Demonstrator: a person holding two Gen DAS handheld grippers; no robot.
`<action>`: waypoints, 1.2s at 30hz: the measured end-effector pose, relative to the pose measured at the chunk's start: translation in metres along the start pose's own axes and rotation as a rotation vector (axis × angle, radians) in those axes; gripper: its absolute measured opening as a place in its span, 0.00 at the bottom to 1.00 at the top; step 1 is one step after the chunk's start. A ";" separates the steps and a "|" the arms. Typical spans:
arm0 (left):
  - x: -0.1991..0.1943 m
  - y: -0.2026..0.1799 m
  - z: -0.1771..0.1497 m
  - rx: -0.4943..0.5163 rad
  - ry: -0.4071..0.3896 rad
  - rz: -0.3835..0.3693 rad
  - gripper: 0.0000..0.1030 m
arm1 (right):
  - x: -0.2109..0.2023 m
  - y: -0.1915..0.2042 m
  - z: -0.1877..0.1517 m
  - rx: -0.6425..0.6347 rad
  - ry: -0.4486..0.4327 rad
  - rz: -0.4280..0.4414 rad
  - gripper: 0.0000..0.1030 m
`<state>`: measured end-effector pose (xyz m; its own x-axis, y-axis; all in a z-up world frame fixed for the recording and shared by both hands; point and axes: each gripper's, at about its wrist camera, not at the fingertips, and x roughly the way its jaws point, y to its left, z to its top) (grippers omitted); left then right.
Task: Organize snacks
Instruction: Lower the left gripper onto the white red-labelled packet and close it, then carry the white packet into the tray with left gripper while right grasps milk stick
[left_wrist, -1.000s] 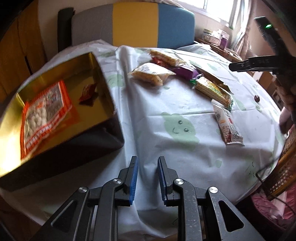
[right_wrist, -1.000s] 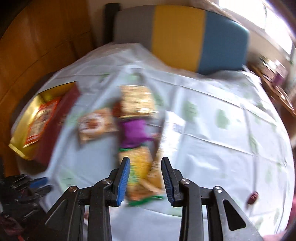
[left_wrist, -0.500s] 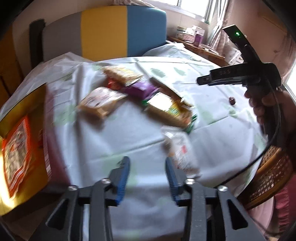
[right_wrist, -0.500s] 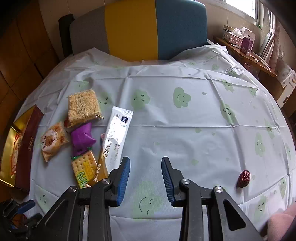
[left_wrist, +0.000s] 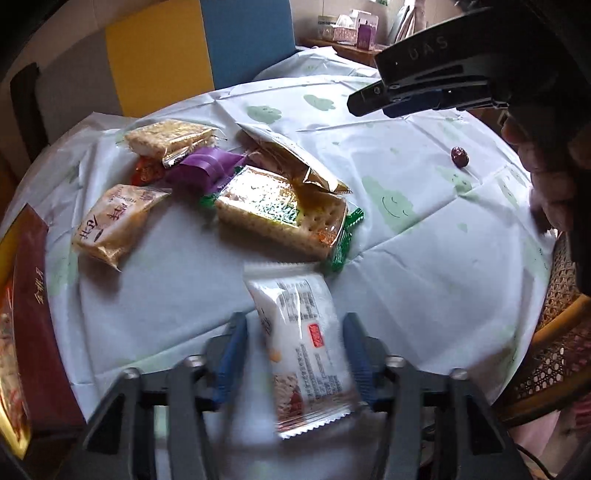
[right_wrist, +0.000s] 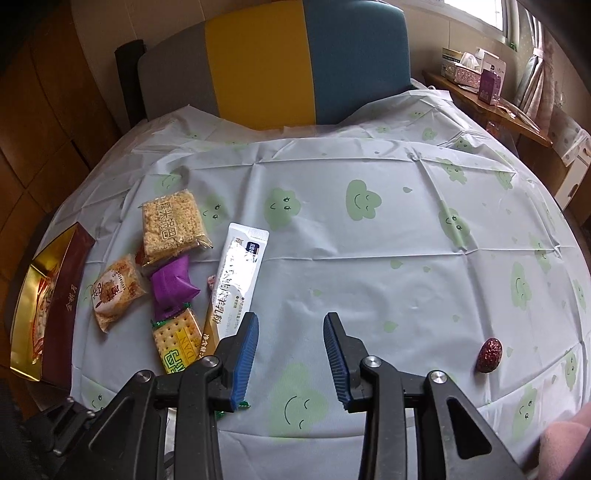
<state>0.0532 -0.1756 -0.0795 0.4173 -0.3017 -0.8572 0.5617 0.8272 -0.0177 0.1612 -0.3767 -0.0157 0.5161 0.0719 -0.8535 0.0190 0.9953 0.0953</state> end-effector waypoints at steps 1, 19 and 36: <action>-0.002 0.000 -0.002 0.007 -0.013 0.016 0.36 | 0.000 0.001 0.000 -0.003 0.001 -0.001 0.36; -0.016 0.055 -0.041 -0.170 -0.142 0.052 0.37 | 0.020 0.013 -0.004 0.085 0.132 0.253 0.38; -0.019 0.057 -0.044 -0.181 -0.147 0.033 0.37 | 0.076 0.014 0.012 0.169 0.193 0.257 0.39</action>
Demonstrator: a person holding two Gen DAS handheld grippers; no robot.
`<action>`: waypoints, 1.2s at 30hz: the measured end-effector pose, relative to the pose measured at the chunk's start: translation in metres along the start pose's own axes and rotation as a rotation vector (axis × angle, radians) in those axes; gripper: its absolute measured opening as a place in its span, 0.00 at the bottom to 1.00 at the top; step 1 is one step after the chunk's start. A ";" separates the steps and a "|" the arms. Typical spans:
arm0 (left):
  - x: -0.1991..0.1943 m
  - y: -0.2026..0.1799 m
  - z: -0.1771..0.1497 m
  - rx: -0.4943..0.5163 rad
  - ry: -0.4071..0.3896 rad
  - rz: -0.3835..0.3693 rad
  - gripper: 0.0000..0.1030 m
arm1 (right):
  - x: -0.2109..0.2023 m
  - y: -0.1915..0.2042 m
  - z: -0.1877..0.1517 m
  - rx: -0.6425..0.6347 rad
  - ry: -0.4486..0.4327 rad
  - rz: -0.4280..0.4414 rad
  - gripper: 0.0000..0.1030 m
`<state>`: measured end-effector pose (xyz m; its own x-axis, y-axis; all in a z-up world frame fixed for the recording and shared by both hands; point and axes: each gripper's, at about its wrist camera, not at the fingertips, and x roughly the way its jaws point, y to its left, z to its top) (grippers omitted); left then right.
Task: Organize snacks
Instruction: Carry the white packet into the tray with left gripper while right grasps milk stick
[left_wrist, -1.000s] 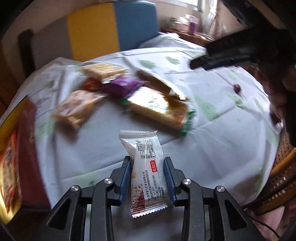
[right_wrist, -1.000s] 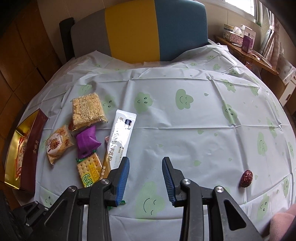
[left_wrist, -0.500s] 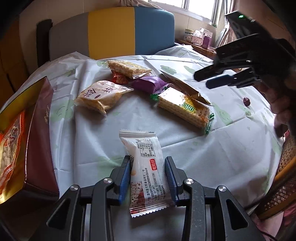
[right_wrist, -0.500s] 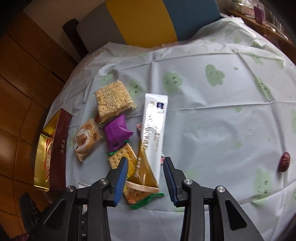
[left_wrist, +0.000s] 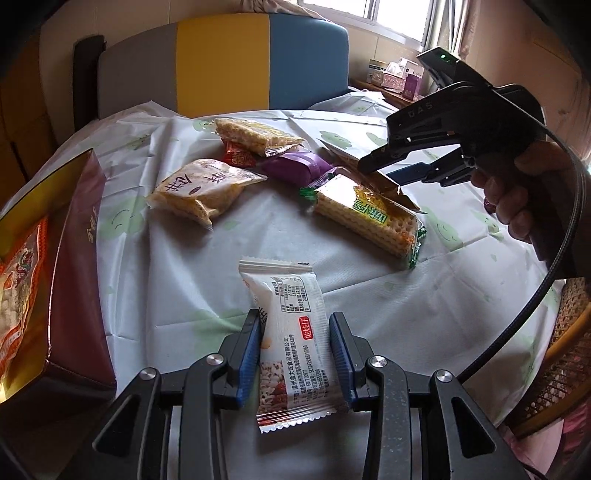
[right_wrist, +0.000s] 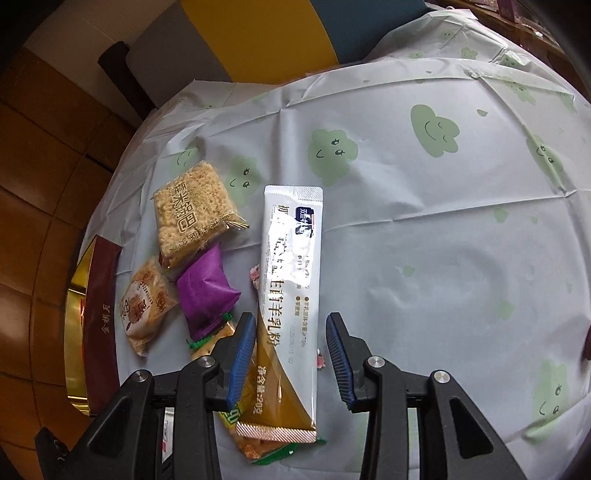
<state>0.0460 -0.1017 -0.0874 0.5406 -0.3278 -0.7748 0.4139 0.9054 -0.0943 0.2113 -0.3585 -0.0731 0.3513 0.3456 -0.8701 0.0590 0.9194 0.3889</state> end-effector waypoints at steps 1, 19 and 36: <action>0.000 0.000 0.000 0.000 0.000 0.001 0.37 | 0.003 0.001 0.000 -0.001 0.007 0.003 0.39; -0.051 0.012 0.033 -0.052 -0.100 -0.045 0.35 | 0.014 0.015 -0.006 -0.145 0.010 -0.277 0.27; -0.072 0.195 0.083 -0.516 -0.097 0.122 0.35 | 0.014 0.020 -0.010 -0.234 0.014 -0.315 0.29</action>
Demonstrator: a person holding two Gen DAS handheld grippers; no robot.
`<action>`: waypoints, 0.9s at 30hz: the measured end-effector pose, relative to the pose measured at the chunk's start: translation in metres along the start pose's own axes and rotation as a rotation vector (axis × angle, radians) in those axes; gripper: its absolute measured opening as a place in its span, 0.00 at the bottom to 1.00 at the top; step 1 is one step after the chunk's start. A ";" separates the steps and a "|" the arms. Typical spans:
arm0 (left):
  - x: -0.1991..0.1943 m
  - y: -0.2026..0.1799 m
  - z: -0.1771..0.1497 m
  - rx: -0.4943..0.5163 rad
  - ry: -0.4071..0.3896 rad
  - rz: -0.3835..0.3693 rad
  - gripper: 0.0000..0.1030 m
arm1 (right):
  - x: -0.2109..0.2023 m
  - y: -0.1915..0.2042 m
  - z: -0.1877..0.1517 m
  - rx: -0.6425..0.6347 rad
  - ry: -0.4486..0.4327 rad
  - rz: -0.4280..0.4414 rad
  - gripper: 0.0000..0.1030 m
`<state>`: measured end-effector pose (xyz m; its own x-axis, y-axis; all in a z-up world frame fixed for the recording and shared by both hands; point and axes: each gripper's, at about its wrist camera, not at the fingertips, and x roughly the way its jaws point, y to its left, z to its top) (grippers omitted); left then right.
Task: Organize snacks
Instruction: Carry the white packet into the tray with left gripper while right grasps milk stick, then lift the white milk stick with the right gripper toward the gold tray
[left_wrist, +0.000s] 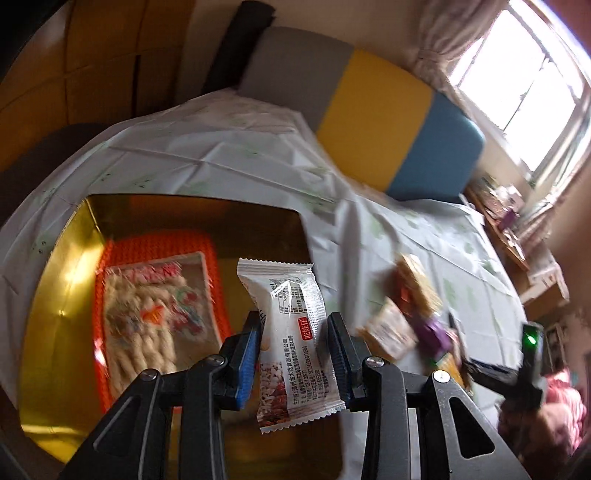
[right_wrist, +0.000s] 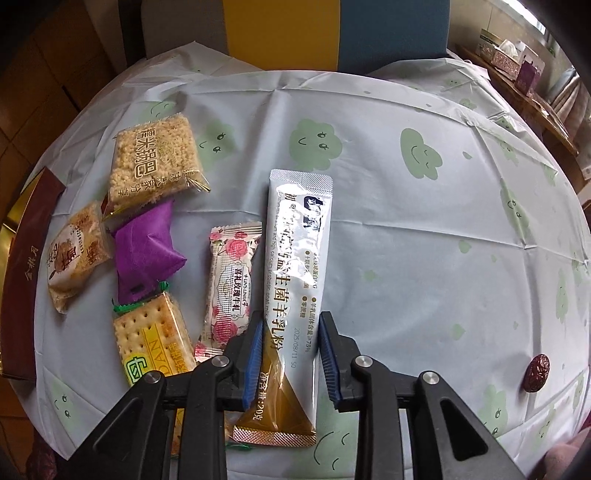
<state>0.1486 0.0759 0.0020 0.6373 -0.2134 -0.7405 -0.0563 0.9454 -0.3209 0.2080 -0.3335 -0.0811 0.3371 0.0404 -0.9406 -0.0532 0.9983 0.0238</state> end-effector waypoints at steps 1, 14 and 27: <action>0.008 0.003 0.006 -0.007 0.008 0.009 0.35 | 0.000 -0.001 0.000 -0.002 -0.001 -0.001 0.29; 0.087 0.010 0.049 -0.021 0.069 0.081 0.46 | 0.001 0.001 0.001 -0.009 -0.005 -0.010 0.29; 0.038 -0.007 0.001 0.069 -0.027 0.162 0.47 | 0.002 0.003 0.001 -0.033 -0.013 -0.029 0.29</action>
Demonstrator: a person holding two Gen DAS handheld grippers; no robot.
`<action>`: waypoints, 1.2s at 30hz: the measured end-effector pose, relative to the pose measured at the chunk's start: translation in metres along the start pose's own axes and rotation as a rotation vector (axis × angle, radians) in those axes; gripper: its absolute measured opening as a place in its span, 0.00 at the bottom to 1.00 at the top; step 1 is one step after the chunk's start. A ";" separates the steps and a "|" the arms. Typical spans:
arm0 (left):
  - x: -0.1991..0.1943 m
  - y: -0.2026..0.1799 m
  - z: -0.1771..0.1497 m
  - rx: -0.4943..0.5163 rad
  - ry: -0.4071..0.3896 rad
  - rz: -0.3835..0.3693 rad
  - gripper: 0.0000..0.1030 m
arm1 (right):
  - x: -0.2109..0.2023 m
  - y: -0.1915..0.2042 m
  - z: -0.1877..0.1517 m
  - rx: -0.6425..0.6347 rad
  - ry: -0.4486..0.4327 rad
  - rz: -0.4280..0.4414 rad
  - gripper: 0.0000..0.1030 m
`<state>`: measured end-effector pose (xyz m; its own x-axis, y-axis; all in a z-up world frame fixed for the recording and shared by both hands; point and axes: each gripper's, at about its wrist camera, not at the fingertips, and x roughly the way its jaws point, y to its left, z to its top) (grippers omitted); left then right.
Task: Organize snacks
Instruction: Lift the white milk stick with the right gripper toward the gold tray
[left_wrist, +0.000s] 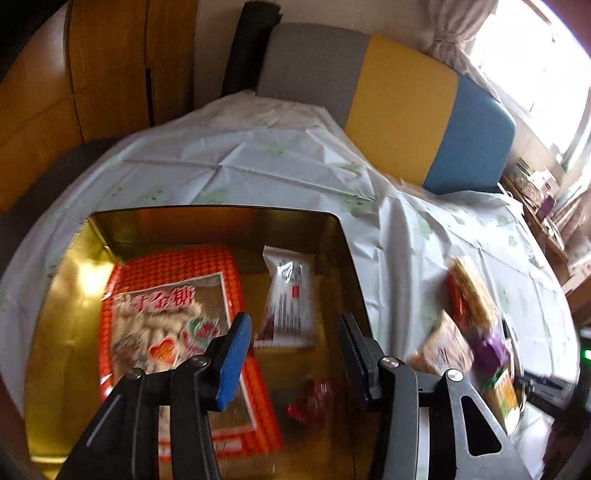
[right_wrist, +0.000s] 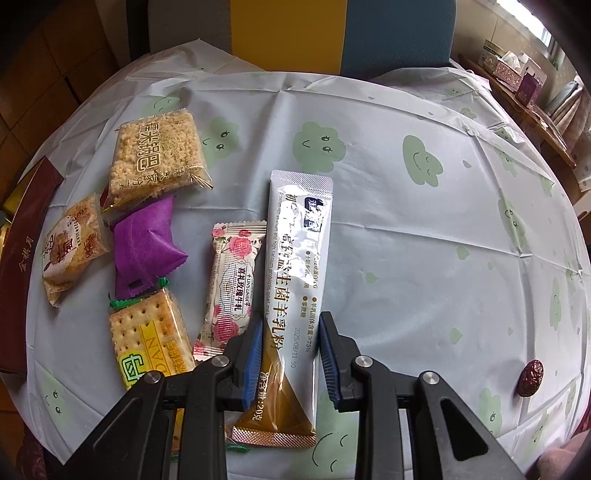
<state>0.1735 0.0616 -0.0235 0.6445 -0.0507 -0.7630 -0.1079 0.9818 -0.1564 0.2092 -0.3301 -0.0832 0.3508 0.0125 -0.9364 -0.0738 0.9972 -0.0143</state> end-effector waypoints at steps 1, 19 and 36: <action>-0.007 -0.002 -0.005 0.009 -0.009 0.002 0.47 | 0.000 0.000 0.000 -0.002 -0.001 -0.001 0.29; -0.074 -0.014 -0.069 0.065 -0.062 0.009 0.48 | 0.000 0.002 -0.004 -0.014 -0.022 -0.011 0.29; -0.084 0.018 -0.111 0.045 -0.045 0.044 0.48 | -0.003 0.004 -0.011 -0.008 -0.045 -0.021 0.29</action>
<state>0.0336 0.0634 -0.0317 0.6737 0.0000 -0.7391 -0.1034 0.9902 -0.0942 0.1979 -0.3273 -0.0838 0.3938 -0.0044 -0.9192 -0.0733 0.9967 -0.0362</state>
